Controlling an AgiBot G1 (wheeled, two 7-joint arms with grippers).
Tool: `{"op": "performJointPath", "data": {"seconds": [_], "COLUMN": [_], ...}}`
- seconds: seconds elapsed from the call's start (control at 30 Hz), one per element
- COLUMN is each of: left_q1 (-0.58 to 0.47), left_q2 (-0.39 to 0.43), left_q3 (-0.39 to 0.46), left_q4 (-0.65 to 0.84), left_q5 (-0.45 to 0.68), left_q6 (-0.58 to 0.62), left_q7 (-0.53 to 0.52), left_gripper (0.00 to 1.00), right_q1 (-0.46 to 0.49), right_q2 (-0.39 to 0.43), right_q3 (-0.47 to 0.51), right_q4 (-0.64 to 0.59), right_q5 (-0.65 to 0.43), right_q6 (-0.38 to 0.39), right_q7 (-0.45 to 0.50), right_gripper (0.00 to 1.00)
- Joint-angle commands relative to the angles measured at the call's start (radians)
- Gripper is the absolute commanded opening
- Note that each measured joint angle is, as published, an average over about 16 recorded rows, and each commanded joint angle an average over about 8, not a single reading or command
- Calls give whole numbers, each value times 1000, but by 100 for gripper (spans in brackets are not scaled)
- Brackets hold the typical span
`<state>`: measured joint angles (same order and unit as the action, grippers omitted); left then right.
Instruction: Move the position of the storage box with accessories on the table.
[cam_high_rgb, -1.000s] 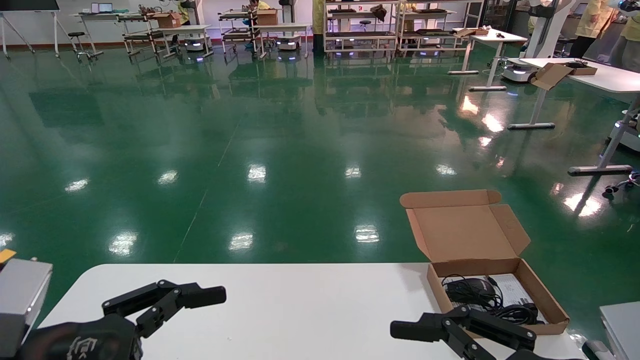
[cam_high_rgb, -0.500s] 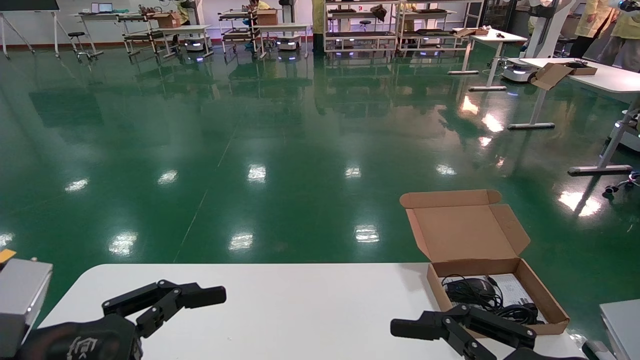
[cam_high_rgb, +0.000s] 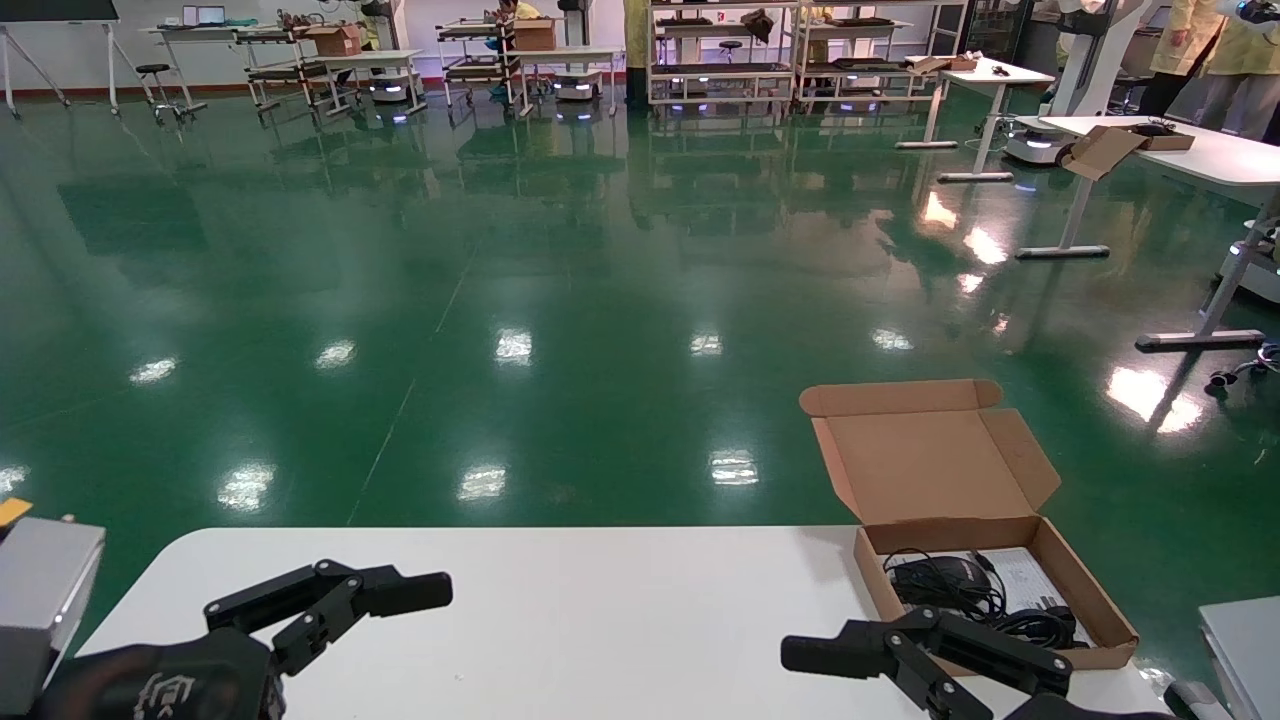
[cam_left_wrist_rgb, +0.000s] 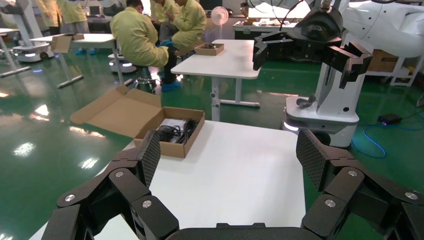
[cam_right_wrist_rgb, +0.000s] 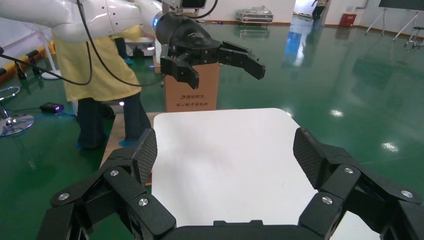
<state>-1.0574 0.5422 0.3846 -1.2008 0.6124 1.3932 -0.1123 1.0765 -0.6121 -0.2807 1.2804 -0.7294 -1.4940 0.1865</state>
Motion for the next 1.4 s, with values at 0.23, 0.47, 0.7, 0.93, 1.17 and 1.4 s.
{"op": "performJointPath", "data": {"seconds": [0.23,0.47,0.7,0.93,1.17,1.4], "left_q1": [0,0,0,0,0,0], "left_q2": [0,0,0,0,0,0], "left_q3": [0,0,0,0,0,0], "left_q4": [0,0,0,0,0,0], "left_q5": [0,0,0,0,0,0], "left_q6": [0,0,0,0,0,0], "left_q7": [0,0,0,0,0,0], "left_gripper": [100,100,100,100,100,100], "right_q1": [0,0,0,0,0,0], "right_q2": [0,0,0,0,0,0], "right_q3": [0,0,0,0,0,0], "right_q4": [0,-1,-1,-1,-1,-1], "right_q5": [0,0,0,0,0,0], "right_q6": [0,0,0,0,0,0], "right_q7": [0,0,0,0,0,0], "right_gripper": [100,100,100,100,100,100]}}
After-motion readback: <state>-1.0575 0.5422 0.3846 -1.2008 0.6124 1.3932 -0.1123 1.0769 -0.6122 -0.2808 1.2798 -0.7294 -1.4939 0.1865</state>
